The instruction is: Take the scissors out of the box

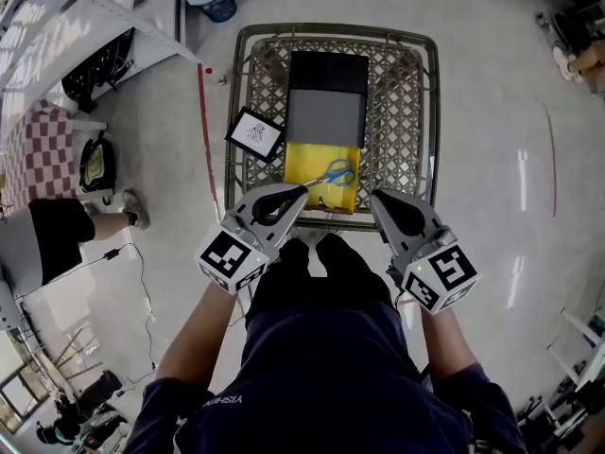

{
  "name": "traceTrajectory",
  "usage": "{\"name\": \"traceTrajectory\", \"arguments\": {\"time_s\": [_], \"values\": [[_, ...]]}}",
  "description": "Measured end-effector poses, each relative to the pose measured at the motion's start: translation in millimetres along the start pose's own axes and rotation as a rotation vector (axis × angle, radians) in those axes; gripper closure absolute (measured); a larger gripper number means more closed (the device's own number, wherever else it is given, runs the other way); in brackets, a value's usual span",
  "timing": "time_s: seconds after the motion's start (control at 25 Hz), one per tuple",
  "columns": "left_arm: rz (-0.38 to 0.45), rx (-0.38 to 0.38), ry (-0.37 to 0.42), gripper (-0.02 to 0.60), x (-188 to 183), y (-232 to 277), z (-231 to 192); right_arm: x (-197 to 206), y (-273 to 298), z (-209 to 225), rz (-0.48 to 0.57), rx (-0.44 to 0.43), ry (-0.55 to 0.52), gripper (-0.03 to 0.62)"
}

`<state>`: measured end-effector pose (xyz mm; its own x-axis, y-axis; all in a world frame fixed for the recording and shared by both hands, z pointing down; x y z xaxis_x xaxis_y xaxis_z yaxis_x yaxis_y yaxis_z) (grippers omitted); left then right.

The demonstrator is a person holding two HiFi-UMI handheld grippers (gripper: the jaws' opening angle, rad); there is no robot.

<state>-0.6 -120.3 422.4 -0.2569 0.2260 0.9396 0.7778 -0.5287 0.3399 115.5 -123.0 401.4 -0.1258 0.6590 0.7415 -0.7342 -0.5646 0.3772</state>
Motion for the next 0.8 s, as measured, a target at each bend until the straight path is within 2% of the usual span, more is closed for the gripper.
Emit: {"name": "traceTrajectory", "arguments": {"time_s": [0.44, 0.8], "values": [[-0.136, 0.124, 0.041, 0.554, 67.8, 40.1, -17.5, 13.1, 22.1, 26.6, -0.018, 0.079, 0.057, 0.576], [-0.209, 0.231, 0.074, 0.554, 120.4, 71.9, -21.7, 38.7, 43.4, 38.1, -0.062, 0.118, 0.114, 0.576]]}}
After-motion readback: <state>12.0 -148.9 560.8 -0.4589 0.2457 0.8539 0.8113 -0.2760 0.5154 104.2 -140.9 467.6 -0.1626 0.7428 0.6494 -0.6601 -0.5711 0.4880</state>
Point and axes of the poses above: the fingertips, and each gripper's own axes: y forward along the fingers, z to its right, x out of its underside, the point moved 1 cm from there along -y, backward along the fingers, and after that the axes turned 13 degrees about y, right-handed, at the moved point
